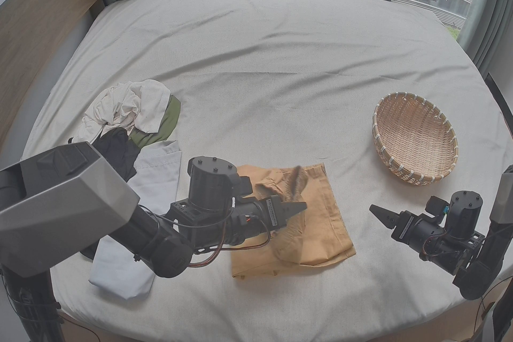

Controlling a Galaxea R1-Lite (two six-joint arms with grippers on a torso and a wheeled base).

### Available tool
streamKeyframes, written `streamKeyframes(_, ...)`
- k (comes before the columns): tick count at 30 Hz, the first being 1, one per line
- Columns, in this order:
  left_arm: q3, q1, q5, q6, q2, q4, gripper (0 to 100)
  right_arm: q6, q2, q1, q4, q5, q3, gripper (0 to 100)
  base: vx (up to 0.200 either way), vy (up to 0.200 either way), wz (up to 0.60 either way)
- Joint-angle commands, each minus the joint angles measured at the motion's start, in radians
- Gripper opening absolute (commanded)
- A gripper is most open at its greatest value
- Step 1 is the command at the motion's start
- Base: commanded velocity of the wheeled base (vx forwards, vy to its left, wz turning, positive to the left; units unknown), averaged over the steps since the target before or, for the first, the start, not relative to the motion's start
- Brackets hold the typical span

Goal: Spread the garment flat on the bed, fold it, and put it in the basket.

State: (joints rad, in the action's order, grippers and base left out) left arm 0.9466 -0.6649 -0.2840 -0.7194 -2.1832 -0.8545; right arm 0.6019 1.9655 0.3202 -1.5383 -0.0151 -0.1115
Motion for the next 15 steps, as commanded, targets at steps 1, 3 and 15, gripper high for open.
streamKeyframes(1,0.004,-0.019,0.019,0.000,-0.009,0.000,100,0.006,0.001,0.000,0.000,0.000,0.003,100,0.000,0.000,0.00)
streamKeyframes(3,0.006,-0.025,0.032,0.000,-0.009,-0.003,100,0.009,0.003,0.000,0.000,0.000,0.004,100,0.000,0.000,0.00)
streamKeyframes(15,-0.192,0.064,0.037,0.008,0.137,-0.037,100,0.095,0.102,0.046,0.000,-0.059,0.000,100,0.000,0.000,0.00)
